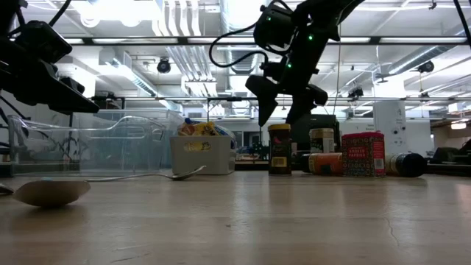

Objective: Pick & Place Food Item
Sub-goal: Put the yellow seasoning can into the white bin

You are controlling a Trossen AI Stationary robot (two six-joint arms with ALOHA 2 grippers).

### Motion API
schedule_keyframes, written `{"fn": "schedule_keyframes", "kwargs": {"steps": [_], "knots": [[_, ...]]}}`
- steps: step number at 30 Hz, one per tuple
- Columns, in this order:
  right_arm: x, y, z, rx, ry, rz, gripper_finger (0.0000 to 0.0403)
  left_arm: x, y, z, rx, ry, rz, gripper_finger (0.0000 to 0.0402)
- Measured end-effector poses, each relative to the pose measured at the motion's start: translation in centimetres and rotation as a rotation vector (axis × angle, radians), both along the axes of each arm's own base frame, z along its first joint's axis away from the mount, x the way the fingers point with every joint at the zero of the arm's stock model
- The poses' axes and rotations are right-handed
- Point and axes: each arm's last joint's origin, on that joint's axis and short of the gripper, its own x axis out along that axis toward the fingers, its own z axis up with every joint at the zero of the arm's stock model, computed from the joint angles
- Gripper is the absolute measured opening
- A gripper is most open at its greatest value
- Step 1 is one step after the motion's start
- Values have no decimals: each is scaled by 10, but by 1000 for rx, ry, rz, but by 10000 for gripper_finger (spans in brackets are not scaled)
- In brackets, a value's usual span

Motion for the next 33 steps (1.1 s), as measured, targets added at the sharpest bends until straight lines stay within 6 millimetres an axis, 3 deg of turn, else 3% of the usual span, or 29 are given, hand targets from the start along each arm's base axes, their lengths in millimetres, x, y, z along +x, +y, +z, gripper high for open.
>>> {"fn": "schedule_keyframes", "kwargs": {"steps": [5, 15, 28, 33], "knots": [[-3, 0, -6, 9, 10, -14, 368, 0, 0, 0, 0, 0, 0, 163], [-2, -2, -35, 16, -7, -37, 368, 0, 0, 0, 0, -1, 0, 163], [-2, -3, -45, 24, -20, -52, 368, 0, 0, 0, 0, 0, 0, 163], [-1, -3, -43, 22, -24, -50, 324, 0, 0, 0, 0, -1, 0, 163]]}}
